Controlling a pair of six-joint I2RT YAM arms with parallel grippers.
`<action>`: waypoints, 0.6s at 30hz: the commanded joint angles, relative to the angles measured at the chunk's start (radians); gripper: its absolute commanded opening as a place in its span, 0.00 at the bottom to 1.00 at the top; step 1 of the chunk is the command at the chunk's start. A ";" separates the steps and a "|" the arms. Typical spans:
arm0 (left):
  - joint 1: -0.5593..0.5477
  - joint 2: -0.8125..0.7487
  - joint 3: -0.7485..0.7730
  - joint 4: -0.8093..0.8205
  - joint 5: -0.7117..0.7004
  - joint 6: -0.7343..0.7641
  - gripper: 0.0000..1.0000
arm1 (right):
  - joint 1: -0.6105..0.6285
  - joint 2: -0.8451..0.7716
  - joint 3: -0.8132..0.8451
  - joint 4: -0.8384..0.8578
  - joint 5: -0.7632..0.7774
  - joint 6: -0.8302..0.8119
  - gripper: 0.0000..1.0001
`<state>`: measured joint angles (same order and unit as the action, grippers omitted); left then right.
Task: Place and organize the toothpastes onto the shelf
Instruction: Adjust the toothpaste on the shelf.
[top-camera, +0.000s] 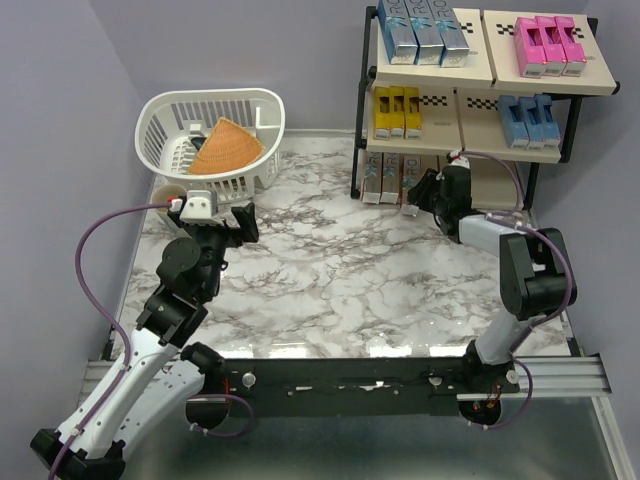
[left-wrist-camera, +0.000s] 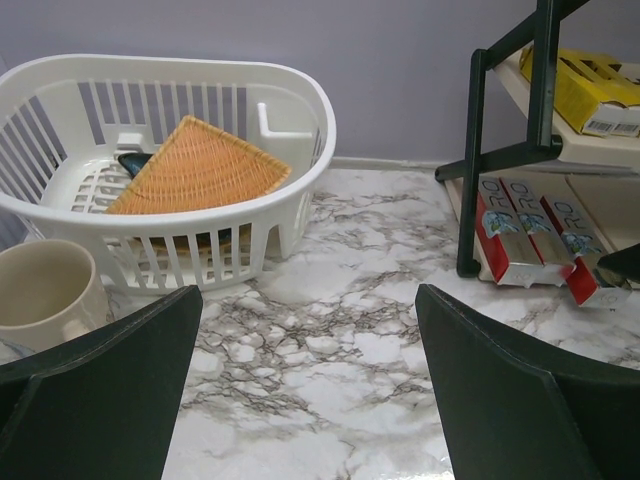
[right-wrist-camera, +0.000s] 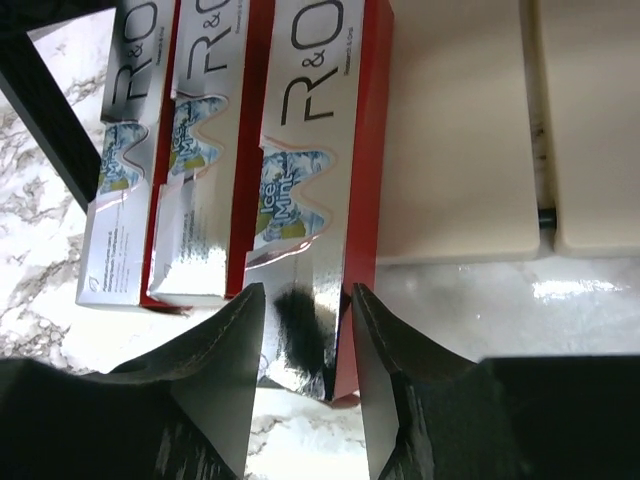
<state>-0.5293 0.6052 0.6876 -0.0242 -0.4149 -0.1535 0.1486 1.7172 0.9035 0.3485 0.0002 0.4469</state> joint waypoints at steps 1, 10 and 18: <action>0.006 0.001 -0.008 0.020 0.013 0.012 0.99 | -0.004 0.065 0.099 -0.088 -0.057 -0.036 0.48; 0.005 0.005 -0.010 0.020 0.013 0.014 0.99 | -0.004 0.081 0.143 -0.134 -0.082 -0.054 0.49; 0.006 0.008 -0.010 0.020 0.027 0.008 0.99 | -0.004 -0.128 -0.057 -0.045 -0.055 -0.021 0.53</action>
<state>-0.5293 0.6125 0.6876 -0.0242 -0.4133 -0.1532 0.1482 1.7061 0.9333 0.2653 -0.0532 0.4183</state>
